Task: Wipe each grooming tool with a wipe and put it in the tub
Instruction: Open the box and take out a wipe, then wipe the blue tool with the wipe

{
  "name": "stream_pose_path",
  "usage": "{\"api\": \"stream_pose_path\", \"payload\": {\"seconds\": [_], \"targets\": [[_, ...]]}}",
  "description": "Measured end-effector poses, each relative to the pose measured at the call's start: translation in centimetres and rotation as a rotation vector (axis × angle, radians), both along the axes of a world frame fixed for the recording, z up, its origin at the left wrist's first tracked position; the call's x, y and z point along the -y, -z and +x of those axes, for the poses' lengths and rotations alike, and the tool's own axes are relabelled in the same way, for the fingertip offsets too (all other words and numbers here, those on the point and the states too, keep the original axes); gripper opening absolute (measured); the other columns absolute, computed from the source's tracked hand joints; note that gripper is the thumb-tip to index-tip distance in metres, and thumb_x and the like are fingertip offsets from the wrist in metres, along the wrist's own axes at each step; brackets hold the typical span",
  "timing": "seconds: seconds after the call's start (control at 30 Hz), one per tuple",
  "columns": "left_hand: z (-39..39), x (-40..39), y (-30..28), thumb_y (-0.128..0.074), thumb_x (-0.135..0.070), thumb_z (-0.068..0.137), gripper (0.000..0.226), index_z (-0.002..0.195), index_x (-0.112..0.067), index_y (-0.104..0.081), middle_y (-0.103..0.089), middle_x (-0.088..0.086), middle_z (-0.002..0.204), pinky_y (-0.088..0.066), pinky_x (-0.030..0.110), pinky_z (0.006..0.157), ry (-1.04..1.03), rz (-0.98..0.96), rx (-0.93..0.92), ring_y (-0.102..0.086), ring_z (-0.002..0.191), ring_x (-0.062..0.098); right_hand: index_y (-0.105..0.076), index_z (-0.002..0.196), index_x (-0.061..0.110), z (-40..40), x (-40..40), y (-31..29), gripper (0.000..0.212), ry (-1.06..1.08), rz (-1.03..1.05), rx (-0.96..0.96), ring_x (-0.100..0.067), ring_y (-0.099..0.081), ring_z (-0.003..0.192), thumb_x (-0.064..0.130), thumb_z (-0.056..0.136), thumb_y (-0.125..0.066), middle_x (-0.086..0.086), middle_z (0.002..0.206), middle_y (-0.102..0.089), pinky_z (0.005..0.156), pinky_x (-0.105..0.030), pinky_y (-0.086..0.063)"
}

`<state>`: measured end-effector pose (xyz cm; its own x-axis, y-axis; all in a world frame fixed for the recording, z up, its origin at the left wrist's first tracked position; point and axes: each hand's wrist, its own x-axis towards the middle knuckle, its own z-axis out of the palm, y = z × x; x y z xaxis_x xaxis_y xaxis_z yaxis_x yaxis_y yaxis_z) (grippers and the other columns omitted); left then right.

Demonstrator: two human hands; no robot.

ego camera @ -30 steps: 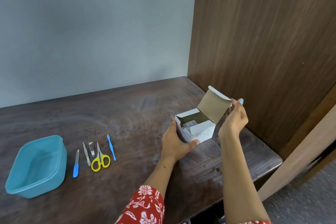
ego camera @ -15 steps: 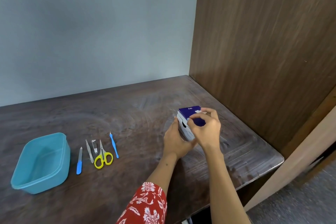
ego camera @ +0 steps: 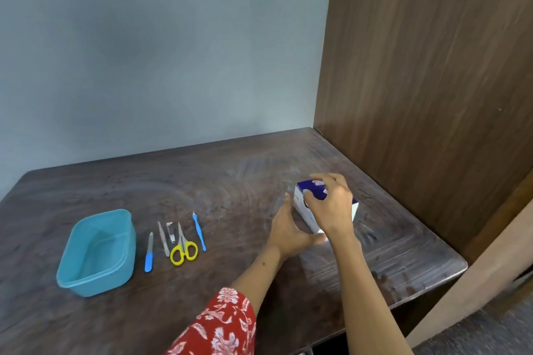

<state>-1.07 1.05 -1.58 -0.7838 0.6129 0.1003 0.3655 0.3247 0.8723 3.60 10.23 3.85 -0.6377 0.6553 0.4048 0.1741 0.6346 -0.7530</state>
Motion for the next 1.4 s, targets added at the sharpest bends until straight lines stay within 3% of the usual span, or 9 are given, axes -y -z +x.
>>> {"api": "stream_pose_path", "payload": {"seconds": [0.1, 0.3, 0.43, 0.67, 0.93, 1.07, 1.17, 1.27, 1.4], "targets": [[0.4, 3.2, -0.8, -0.079, -0.020, 0.067, 0.084, 0.139, -0.017, -0.036, -0.049, -0.001, 0.138, -0.038, 0.014, 0.102, 0.037, -0.029, 0.036, -0.047, 0.118, 0.000, -0.063, 0.117, 0.013, -1.3, 2.5, -1.1, 0.035, -0.074, -0.008, -0.069, -0.018, -0.060, 0.103, 0.001, 0.084, -0.063, -0.005, 0.120, -0.062, 0.082, -0.019, -0.046], [1.0, 14.2, -1.4, -0.066, -0.015, 0.080, 0.062, 0.137, -0.009, -0.042, -0.046, -0.009, 0.131, -0.022, 0.001, 0.098, -0.125, -0.103, -0.245, -0.041, 0.124, 0.002, -0.054, 0.124, 0.018, -3.3, 9.3, -0.5, 0.036, -0.268, 0.068, -0.009, -0.023, -0.067, 0.087, 0.014, 0.089, -0.060, -0.005, 0.096, -0.071, 0.078, -0.040, -0.055], [1.0, 20.4, -2.4, -0.060, -0.009, 0.081, 0.042, 0.123, -0.008, -0.058, -0.063, 0.002, 0.111, -0.038, 0.009, 0.089, -0.219, -0.120, -0.406, -0.055, 0.096, 0.006, -0.061, 0.104, 0.015, -5.1, 13.6, 1.0, 0.020, -0.315, 0.178, 0.150, -0.036, -0.063, 0.090, 0.010, 0.087, -0.052, -0.011, 0.093, -0.071, 0.071, -0.039, -0.047], [0.7, 23.6, -1.3, -0.050, 0.007, 0.080, 0.044, 0.120, -0.009, -0.060, -0.062, 0.000, 0.117, -0.039, 0.017, 0.096, -0.349, -0.062, -0.520, -0.057, 0.109, 0.010, -0.062, 0.097, 0.001, -6.4, 18.9, 3.4, 0.019, -0.309, 0.118, 0.261, -0.034, -0.057, 0.100, 0.014, 0.088, -0.051, -0.016, 0.104, -0.062, 0.076, -0.036, -0.043], [-0.5, 22.1, 0.3, -0.049, 0.012, 0.079, 0.045, 0.117, -0.009, -0.062, -0.063, 0.001, 0.115, -0.033, 0.006, 0.096, -0.405, 0.032, -0.575, -0.059, 0.107, 0.013, -0.059, 0.099, 0.005, -6.2, 19.6, 5.0, 0.012, -0.272, 0.175, 0.368, -0.032, -0.058, 0.100, 0.008, 0.089, -0.052, -0.012, 0.107, -0.059, 0.076, -0.035, -0.043], [-1.6, 20.9, -0.5, -0.049, 0.004, 0.084, 0.036, 0.115, -0.010, -0.062, -0.062, -0.004, 0.112, -0.046, 0.025, 0.092, -0.424, 0.183, -0.630, -0.059, 0.103, 0.009, -0.052, 0.078, 0.006, -7.1, 19.3, 4.1, 0.009, -0.252, 0.184, 0.419, -0.036, -0.058, 0.099, 0.002, 0.085, -0.050, -0.016, 0.104, -0.062, 0.075, -0.037, -0.043], [-2.0, 20.2, -0.8, -0.049, -0.005, 0.086, 0.034, 0.117, -0.010, -0.061, -0.060, -0.006, 0.113, -0.043, 0.013, 0.092, -0.442, 0.247, -0.669, -0.053, 0.106, 0.001, -0.037, 0.060, 0.012, -7.5, 19.0, 5.0, 0.028, -0.234, 0.086, 0.362, -0.029, -0.056, 0.075, 0.008, 0.078, -0.057, -0.011, 0.080, -0.058, 0.061, -0.032, -0.039], [-2.1, 19.9, -0.5, -0.047, -0.013, 0.089, 0.029, 0.113, -0.010, -0.062, -0.061, -0.006, 0.111, -0.047, 0.019, 0.089, -0.468, 0.313, -0.711, -0.056, 0.103, 0.001, -0.063, 0.075, 0.004, -7.7, 18.6, 6.2, 0.009, -0.199, -0.067, 0.163, -0.024, -0.058, 0.068, 0.011, 0.069, -0.062, -0.007, 0.070, -0.064, 0.066, -0.033, -0.049], [-2.5, 20.2, 0.4, -0.046, -0.019, 0.087, 0.028, 0.111, -0.023, -0.058, -0.061, -0.013, 0.107, -0.052, 0.036, 0.082, -0.524, 0.367, -0.741, -0.062, 0.094, 0.008, -0.073, 0.098, 0.009, -7.9, 18.3, 5.8, 0.028, -0.255, -0.311, -0.032, 0.004, -0.059, 0.066, 0.006, 0.071, -0.071, 0.000, 0.083, -0.073, 0.063, 0.001, -0.039]]}}
